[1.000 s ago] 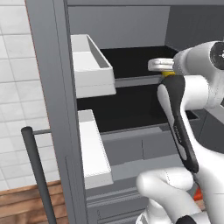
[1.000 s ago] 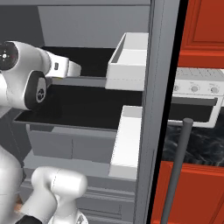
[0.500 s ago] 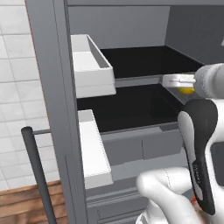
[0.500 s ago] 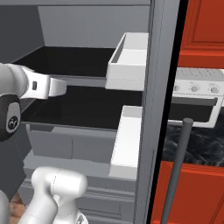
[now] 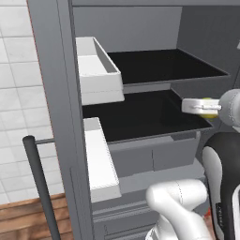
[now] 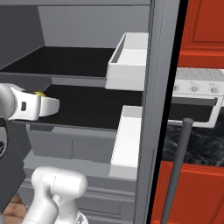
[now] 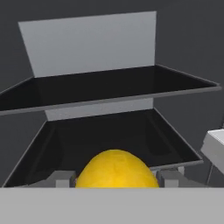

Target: Retrieve a lemon from the fridge and place it on the cutting board with the fish.

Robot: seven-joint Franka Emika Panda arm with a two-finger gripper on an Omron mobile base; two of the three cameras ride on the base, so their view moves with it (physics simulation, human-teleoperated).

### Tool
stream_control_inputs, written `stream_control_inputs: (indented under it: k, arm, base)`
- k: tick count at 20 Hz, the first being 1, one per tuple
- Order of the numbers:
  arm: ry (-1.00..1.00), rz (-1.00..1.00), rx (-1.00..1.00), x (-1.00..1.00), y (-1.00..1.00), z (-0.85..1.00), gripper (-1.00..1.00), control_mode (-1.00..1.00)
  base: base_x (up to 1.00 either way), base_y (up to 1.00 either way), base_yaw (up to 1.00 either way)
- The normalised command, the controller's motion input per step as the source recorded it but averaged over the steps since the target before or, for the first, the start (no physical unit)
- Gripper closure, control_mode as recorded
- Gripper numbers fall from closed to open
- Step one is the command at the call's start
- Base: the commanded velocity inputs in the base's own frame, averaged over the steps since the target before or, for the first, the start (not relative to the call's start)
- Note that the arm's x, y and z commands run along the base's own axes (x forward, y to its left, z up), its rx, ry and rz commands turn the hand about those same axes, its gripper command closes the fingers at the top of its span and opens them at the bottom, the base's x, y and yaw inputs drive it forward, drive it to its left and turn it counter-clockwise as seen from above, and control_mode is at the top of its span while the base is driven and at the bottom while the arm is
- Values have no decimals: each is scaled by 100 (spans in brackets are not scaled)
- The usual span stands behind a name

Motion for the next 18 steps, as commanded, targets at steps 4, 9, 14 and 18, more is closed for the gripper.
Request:
stream_control_inputs:
  k: [4, 9, 14, 18]
  arm:
    - [0, 0, 0, -14, 0, -51, 100, -100]
    - [-2, 0, -1, 0, 0, -46, 100, -100]
    - [-1, 1, -2, 0, 0, -30, 100, -100]
    - [0, 0, 0, 0, 0, -8, 100, -100]
  base:
    - [0, 0, 0]
    - [0, 0, 0]
    - [0, 0, 0]
    - [0, 0, 0]
